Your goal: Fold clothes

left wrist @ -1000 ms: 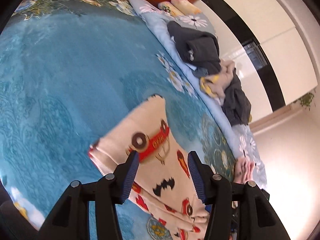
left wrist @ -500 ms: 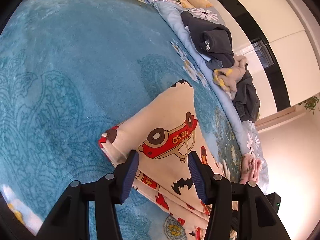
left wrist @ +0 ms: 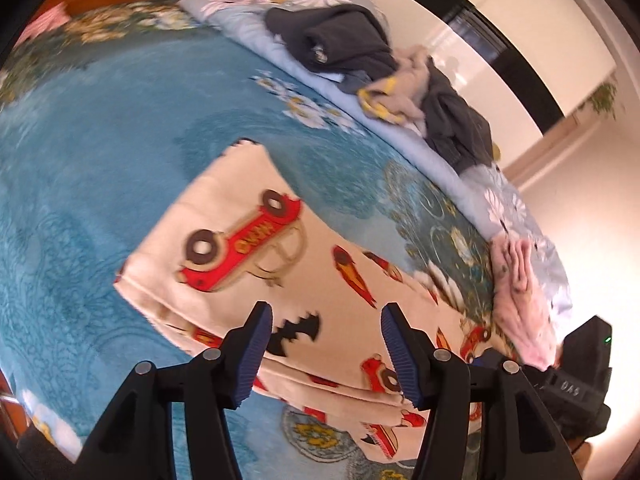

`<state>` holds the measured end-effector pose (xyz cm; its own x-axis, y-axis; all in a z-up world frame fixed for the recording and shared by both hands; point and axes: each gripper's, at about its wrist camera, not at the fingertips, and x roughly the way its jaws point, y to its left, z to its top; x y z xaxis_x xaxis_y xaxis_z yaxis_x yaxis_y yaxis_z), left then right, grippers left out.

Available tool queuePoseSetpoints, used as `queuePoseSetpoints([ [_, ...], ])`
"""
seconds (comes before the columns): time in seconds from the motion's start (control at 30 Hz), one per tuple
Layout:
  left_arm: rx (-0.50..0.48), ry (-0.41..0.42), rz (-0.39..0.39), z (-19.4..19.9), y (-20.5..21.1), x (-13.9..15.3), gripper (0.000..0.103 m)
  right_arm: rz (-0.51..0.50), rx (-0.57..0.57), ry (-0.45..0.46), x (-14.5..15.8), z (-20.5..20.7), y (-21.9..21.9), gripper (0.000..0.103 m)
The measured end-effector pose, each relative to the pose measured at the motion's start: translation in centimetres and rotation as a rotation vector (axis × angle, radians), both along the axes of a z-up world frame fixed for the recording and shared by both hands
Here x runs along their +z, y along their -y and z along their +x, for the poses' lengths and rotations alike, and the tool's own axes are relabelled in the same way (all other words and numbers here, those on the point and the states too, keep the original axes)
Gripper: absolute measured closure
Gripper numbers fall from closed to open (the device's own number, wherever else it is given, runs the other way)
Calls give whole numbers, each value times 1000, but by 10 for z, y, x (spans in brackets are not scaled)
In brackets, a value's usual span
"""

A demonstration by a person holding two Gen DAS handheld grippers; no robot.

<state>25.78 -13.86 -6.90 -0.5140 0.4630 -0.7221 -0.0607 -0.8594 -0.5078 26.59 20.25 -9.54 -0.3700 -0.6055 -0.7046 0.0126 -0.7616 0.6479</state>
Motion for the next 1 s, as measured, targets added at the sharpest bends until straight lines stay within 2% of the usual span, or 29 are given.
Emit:
queuePoseSetpoints([
  [0.13,-108,14,-58,4,-37,-6,42,61,-70,-25,18,20,-38,67],
  [0.27,-195,34,-117,11,-69,-19,42,129,-201,-26,29,51,-89,63],
  [0.37,-194,18,-152,16,-75,-20,41,170,-344,-4,29,86,-133,61],
  [0.47,-185,10,-155,19,-76,-17,41,189,-480,18,26,121,-173,49],
  [0.53,-176,6,-124,22,-74,-12,41,167,-536,37,17,137,-188,49],
  [0.67,-198,-20,-97,33,-78,-2,41,26,-587,69,-8,145,-194,49],
  [0.77,-224,-30,-104,42,-83,2,41,-55,-573,72,-22,134,-184,49],
  [0.93,-205,-14,-106,50,-77,-2,41,-113,-587,35,-28,121,-177,49],
  [0.97,-196,-12,-104,51,-74,-2,41,-119,-592,30,-29,119,-176,51],
  [1.0,-186,-8,-100,51,-71,-3,41,-127,-596,26,-30,118,-176,62],
])
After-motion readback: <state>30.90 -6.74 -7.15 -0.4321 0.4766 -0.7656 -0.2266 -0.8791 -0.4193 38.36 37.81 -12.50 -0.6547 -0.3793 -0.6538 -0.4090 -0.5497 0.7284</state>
